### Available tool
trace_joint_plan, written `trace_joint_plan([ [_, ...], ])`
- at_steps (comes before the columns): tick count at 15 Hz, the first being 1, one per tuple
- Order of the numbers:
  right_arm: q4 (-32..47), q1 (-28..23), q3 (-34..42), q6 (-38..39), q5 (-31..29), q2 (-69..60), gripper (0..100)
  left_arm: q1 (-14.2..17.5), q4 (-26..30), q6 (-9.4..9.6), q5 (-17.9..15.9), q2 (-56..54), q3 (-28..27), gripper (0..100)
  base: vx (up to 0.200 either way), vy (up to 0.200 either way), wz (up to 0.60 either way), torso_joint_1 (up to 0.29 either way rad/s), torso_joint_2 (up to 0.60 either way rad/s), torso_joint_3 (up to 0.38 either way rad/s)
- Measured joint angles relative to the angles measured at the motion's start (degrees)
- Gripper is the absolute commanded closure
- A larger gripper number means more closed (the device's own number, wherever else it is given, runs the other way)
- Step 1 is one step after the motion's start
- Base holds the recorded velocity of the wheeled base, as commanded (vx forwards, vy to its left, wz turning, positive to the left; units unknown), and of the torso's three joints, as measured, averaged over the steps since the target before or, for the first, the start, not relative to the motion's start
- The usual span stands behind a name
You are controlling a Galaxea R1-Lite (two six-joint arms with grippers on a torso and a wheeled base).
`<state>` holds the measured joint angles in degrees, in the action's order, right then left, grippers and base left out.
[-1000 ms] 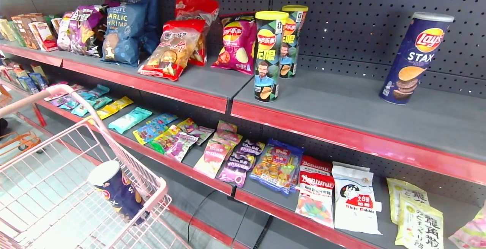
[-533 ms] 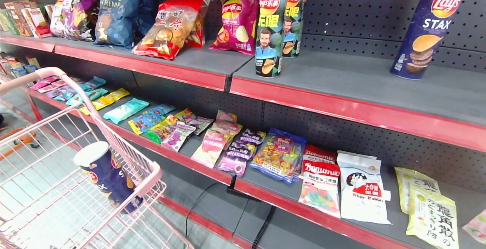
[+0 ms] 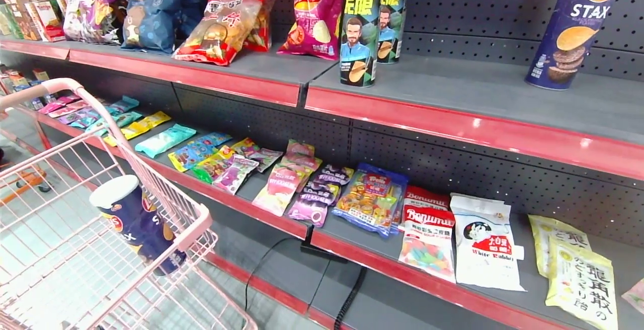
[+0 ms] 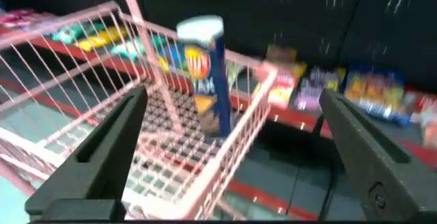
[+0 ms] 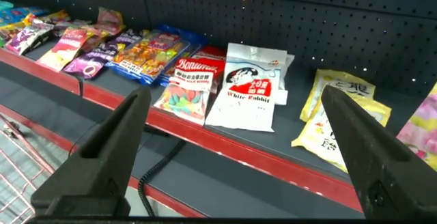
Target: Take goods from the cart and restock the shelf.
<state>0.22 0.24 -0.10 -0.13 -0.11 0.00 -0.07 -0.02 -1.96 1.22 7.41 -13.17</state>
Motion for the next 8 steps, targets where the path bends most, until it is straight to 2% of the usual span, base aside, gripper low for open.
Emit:
trace_joint_plan([
  [2,0.0,0.0,0.0,0.0,0.0,0.0,0,0.0,-0.1,-1.32,0.7,8.1,-9.3,0,0.000,0.000,0.60,0.007,0.01,-0.002],
  [3,0.0,0.0,0.0,0.0,0.0,0.0,0,0.0,0.1,-1.16,0.9,11.3,-12.3,0,0.000,0.000,0.60,0.007,0.01,0.002],
  [4,0.0,0.0,0.0,0.0,0.0,0.0,0,0.0,0.2,-0.30,1.0,13.6,-13.7,0,0.000,0.000,0.00,0.000,0.00,0.000],
  [6,0.0,0.0,0.0,0.0,0.0,0.0,0,-0.1,0.9,1.85,0.5,15.8,-12.0,0,0.000,0.000,0.00,0.000,0.00,0.000],
  [8,0.0,0.0,0.0,0.0,0.0,0.0,0,-0.1,1.1,2.17,0.3,16.6,-9.8,0,0.000,0.000,0.00,0.000,0.00,0.000],
])
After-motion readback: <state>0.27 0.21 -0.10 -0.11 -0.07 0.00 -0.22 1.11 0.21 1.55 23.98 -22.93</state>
